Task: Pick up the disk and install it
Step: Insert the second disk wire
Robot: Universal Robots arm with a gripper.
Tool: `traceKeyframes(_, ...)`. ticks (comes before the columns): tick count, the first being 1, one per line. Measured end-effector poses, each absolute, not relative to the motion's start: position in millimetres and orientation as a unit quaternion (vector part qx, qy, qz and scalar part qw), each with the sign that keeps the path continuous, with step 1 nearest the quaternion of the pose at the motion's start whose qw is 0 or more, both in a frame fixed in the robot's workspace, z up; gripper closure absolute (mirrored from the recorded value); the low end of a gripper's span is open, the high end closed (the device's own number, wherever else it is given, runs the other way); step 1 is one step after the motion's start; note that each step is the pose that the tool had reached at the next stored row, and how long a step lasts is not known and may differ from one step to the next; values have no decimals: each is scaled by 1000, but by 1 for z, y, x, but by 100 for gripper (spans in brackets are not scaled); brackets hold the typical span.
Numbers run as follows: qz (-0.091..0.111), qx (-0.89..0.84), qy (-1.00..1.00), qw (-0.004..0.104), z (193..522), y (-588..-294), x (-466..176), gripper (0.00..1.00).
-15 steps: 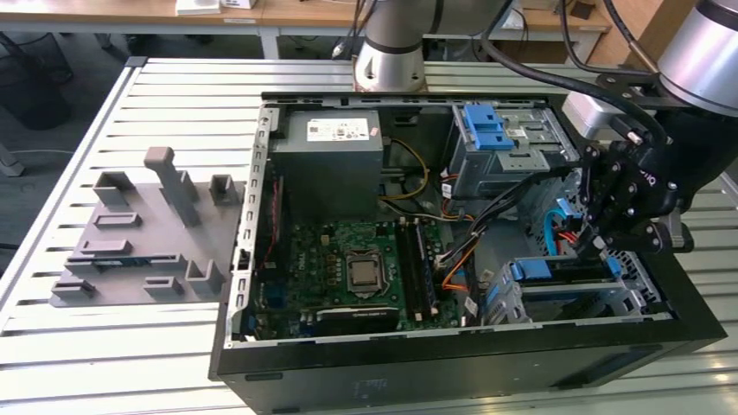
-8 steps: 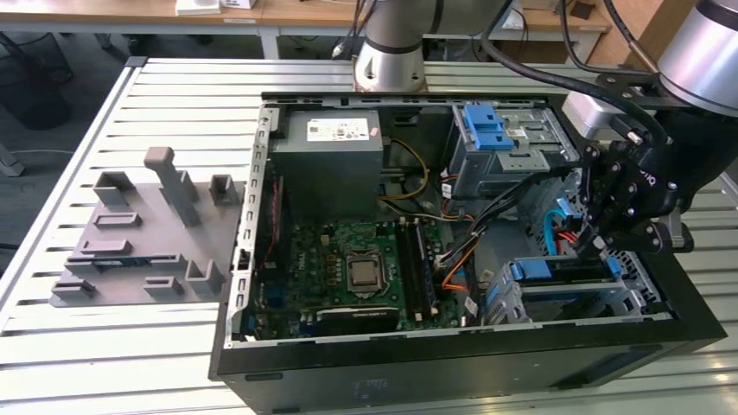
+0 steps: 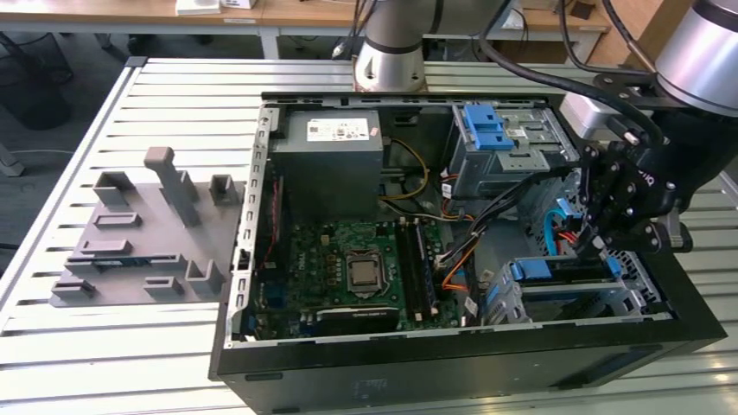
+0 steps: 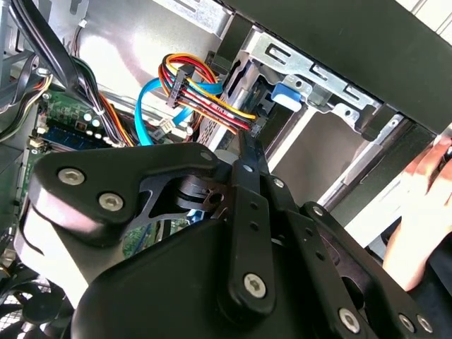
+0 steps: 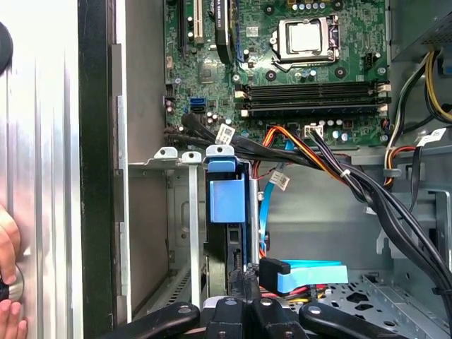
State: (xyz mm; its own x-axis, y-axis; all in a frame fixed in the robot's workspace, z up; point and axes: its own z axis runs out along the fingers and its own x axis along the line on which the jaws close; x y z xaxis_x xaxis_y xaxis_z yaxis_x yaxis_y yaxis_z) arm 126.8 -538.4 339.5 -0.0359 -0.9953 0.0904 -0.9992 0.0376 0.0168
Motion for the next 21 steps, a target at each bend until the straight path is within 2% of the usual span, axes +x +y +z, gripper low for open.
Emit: traceKeyframes(21,38,693,-720,26,358,-539,104,89)
